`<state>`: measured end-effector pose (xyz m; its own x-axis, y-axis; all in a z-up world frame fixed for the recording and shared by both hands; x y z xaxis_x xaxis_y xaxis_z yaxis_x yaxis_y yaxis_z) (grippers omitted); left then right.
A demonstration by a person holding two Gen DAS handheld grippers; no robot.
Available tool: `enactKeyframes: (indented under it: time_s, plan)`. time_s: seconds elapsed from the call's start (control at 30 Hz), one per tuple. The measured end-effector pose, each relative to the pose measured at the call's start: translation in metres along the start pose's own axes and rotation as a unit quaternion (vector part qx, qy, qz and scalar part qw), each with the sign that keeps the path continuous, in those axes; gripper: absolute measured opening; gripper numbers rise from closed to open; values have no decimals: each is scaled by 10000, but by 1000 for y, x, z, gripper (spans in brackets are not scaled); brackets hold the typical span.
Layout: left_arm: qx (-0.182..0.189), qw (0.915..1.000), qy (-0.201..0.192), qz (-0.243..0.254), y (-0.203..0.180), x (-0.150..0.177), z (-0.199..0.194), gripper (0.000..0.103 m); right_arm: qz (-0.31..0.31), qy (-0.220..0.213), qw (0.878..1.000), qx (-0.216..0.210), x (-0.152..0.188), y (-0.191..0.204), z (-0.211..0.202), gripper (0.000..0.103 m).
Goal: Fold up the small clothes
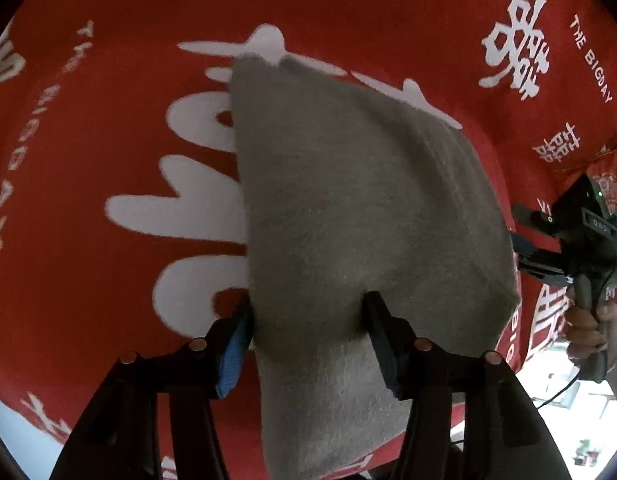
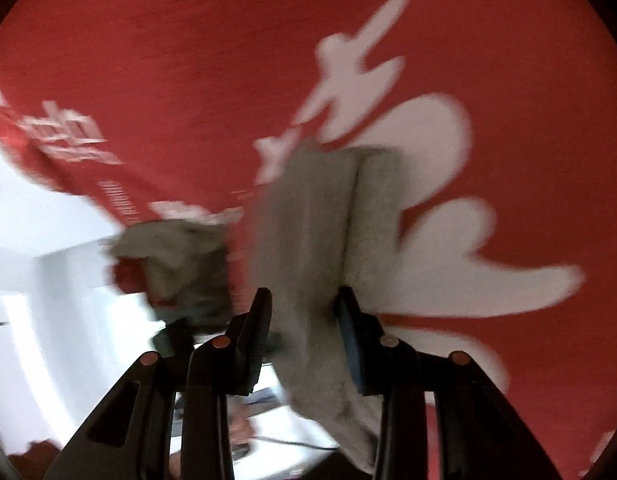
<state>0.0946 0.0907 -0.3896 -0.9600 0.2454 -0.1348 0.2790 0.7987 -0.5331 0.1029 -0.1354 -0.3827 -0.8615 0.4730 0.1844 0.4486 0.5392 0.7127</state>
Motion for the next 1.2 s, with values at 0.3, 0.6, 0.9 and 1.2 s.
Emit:
enactKeyframes:
  time_s: [0.3, 0.6, 0.9, 1.2]
  plan:
    - [-806, 9958, -315, 287, -20, -5, -31, 100, -392, -209, 9963, 741, 33, 21, -23, 75]
    - [-1093, 9928, -372, 318, -27, -2, -43, 103, -1094, -17, 9796, 1686, 47, 32, 11, 19]
    - [-1177, 9929, 143, -24, -13, 24, 2, 103, -1119, -139, 9623, 2475, 55, -31, 4, 10]
    - [-1338, 9908, 155, -105, -14, 19, 6, 103, -952, -649, 9657, 2327, 13, 1, -35, 56]
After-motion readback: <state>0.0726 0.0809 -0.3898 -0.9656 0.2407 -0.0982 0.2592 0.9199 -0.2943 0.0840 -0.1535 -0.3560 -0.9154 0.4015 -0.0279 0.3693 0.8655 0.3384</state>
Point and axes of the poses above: each gripper's, at about its wrist camera, not at the fingertips, and z roughly the way its jaws point, y to its left, x to its underside, the point moved 10 cm from there along z, roughly the way its jaws point, and after that the axes turned 14 degrees about x, right-handed, at the moved point
